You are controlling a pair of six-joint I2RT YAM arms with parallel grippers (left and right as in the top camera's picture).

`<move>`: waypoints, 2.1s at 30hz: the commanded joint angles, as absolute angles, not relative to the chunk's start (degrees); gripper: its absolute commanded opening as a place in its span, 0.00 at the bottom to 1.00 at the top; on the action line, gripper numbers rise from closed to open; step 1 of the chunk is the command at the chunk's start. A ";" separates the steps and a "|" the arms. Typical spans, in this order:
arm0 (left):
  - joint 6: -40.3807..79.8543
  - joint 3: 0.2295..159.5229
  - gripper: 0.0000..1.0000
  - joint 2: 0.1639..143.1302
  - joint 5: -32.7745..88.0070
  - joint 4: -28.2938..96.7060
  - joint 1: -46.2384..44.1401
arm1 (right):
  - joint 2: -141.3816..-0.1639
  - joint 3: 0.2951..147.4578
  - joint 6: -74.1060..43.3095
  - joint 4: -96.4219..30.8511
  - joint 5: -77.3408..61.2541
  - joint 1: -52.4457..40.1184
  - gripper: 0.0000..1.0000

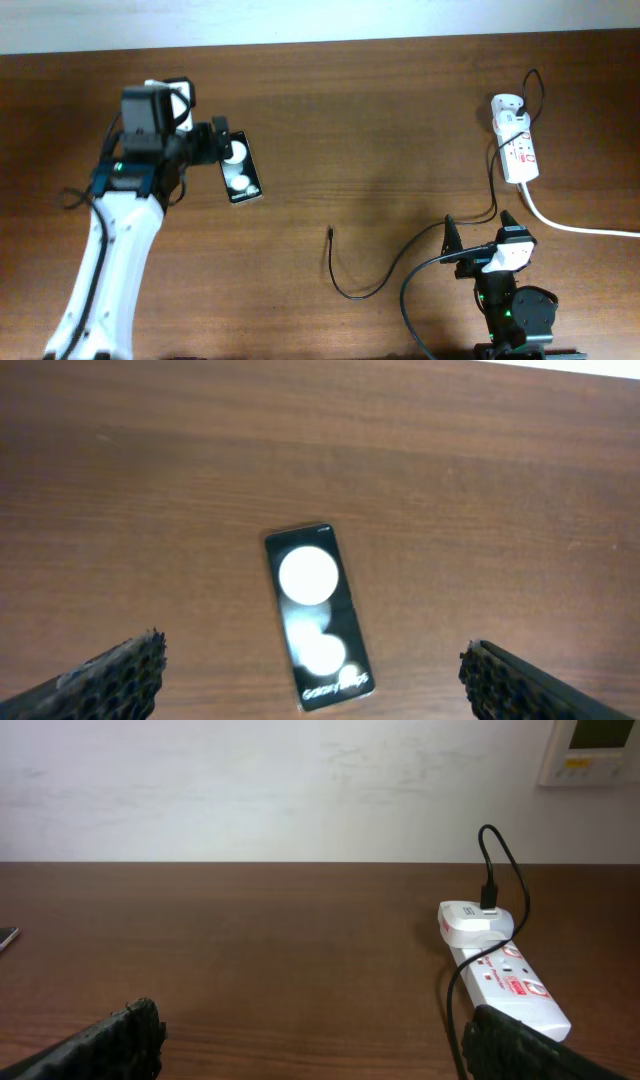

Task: Plug charger to phone and switch on socket
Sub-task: 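Move the left gripper over the black phone and lower toward it, then close the left gripper on the phone's long edges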

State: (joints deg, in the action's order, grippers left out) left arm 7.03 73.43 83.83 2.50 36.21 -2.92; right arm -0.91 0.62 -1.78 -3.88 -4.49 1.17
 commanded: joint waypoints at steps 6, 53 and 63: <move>22.55 88.01 0.99 100.84 -4.34 40.73 -10.00 | -0.47 0.32 -2.42 -4.19 -4.25 0.71 0.99; 22.37 99.42 0.99 123.50 -3.25 55.79 -8.45 | -0.47 0.32 -2.42 -4.19 -4.25 0.71 0.99; 22.22 106.69 0.99 127.61 -3.25 63.57 -8.36 | -0.47 0.32 -2.42 -4.19 -4.25 0.71 0.99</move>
State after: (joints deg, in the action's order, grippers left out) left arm 23.11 105.71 126.78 -2.44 62.76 -8.67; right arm -0.91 0.62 -1.74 -3.88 -4.49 1.17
